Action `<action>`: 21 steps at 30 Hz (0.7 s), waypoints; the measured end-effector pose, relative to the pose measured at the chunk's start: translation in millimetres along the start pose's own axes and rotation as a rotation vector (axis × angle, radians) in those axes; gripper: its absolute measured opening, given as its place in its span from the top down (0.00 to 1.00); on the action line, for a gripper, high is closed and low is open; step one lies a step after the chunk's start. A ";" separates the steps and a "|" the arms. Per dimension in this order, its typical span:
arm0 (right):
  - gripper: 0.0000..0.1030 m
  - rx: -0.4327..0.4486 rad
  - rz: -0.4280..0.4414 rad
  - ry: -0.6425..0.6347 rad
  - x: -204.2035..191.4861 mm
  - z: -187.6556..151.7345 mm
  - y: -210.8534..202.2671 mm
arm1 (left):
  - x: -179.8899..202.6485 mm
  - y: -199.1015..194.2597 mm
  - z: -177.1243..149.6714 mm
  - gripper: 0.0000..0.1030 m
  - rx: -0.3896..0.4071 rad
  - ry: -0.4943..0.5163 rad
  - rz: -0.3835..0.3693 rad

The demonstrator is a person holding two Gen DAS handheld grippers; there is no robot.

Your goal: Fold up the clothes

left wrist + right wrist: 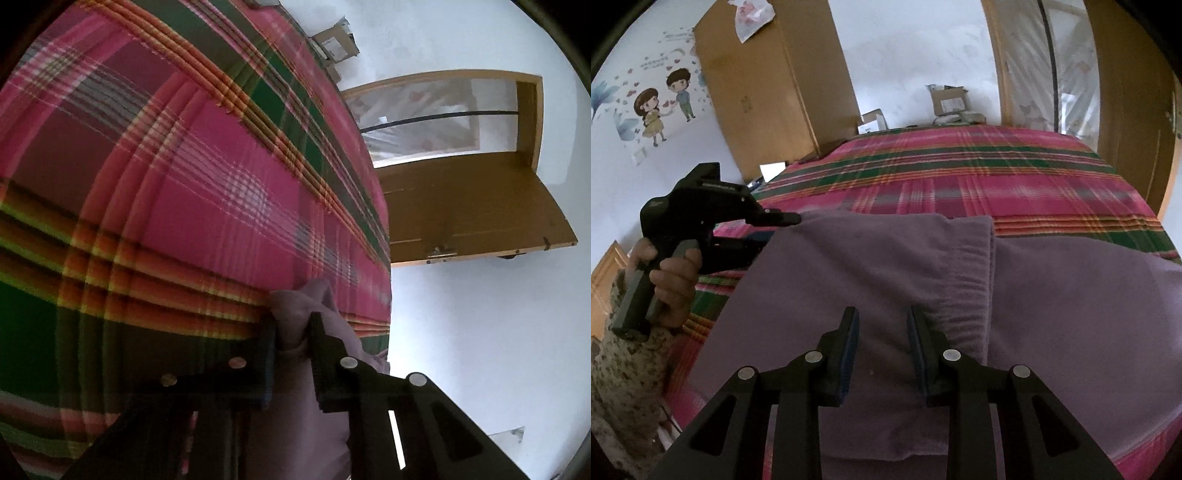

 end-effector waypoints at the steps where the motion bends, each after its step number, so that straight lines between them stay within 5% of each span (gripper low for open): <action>1: 0.73 -0.002 0.000 -0.001 -0.2 0.5 0.6 | 1.2 -0.9 -0.2 0.86 0.003 0.001 -0.006; 14: 0.73 -0.004 -0.024 -0.026 -5.6 0.5 0.4 | 4.7 2.7 -0.6 0.87 0.048 0.023 0.007; 21: 0.72 0.071 -0.135 0.083 37.4 2.6 -33.8 | 2.0 1.3 -1.2 0.86 0.059 0.038 0.005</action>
Point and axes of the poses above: each gripper's, at about its wrist camera, not at the fingertips, and y roughly the way its jaws point, x to its right, z to its top, the point moved 3 cm from there along y, roughly the way its jaws point, and after that the axes turned 14 degrees about -y, right-handed, at the moved point
